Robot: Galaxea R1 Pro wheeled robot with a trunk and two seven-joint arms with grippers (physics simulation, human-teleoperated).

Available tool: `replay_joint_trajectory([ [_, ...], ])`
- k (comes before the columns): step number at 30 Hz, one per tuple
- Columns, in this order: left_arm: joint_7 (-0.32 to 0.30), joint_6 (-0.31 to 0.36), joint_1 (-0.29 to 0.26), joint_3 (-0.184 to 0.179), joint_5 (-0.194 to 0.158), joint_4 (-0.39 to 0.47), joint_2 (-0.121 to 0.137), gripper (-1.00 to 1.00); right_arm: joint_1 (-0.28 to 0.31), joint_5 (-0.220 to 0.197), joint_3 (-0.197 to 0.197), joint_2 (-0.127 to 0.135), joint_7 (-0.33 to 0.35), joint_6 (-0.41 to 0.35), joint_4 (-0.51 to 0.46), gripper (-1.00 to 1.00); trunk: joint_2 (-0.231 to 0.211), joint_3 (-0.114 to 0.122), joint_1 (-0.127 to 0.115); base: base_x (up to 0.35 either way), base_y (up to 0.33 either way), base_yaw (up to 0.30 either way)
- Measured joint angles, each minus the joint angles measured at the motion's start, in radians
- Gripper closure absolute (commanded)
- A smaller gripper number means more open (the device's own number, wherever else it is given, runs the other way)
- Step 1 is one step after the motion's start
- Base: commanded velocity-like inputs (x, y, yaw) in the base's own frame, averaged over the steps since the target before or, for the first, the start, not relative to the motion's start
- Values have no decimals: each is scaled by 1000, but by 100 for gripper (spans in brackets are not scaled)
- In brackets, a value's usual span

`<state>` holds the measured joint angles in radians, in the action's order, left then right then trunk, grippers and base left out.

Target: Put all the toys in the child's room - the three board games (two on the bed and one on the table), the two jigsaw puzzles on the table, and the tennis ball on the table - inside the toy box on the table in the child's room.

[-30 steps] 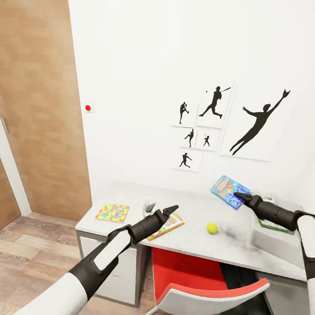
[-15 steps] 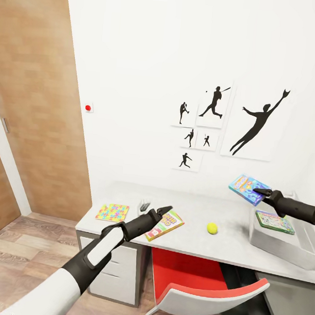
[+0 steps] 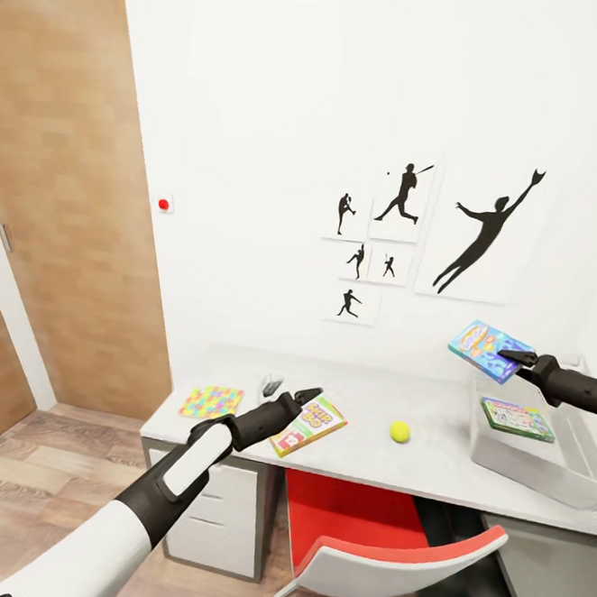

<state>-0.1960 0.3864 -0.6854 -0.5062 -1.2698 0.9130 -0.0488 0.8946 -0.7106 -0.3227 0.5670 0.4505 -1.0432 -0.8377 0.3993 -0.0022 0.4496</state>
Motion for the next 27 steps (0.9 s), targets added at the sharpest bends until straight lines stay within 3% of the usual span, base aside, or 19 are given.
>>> replay_joint_trajectory([
  [7,6,21,-6,0,-1,33,3,-100,-1,0,4,12,4,0,-8,100,0,0,0,0,0,-220],
  [27,6,35,-4,1,-1,78,8,-100,-1,5,23,3,6,1,-19,100,0,0,0,3,2,-277],
])
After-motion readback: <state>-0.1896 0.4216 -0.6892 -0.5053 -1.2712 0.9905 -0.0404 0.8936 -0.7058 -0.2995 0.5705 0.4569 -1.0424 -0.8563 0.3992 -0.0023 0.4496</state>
